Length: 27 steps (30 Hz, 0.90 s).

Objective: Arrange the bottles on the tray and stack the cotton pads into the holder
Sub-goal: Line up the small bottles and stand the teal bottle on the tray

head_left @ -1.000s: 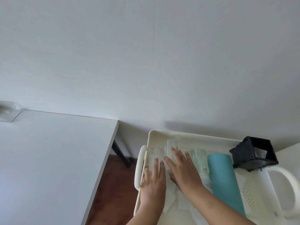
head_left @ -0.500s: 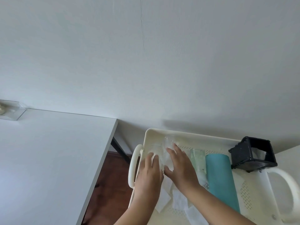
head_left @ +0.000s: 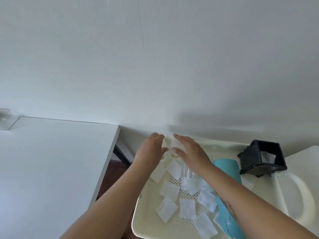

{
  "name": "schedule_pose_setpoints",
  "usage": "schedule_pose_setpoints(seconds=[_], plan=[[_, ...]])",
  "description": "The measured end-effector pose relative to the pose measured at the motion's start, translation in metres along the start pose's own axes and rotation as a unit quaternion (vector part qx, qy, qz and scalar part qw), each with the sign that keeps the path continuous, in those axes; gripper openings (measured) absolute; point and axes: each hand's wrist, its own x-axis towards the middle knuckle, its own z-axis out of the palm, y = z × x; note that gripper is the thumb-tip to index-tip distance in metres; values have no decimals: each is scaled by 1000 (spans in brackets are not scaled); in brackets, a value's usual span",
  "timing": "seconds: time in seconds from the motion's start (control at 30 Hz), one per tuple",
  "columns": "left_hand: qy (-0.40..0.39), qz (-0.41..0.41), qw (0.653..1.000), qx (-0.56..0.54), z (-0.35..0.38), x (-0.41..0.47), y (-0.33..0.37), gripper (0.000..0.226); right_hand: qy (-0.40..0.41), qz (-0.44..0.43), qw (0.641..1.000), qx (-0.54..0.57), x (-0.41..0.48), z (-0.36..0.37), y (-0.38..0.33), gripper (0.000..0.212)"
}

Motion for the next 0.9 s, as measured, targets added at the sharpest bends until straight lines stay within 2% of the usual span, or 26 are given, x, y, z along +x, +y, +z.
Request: schedule_pose_setpoints(seconds=[0.17,0.3,0.67,0.9], plan=[[-112,23,993,5,-17,12,-11,62,-80,21,996,-19,2,-6,6,63],[-147,39,988,17,-24,18,-24,63,-54,32,998,-26,3,-6,6,61],[-107,80,991,-17,-22,27,-35,58,12,49,999,-18,2,13,1,58],[-74,80,993,-35,-19,24,-36,52,27,48,998,-16,-1,19,1,60]])
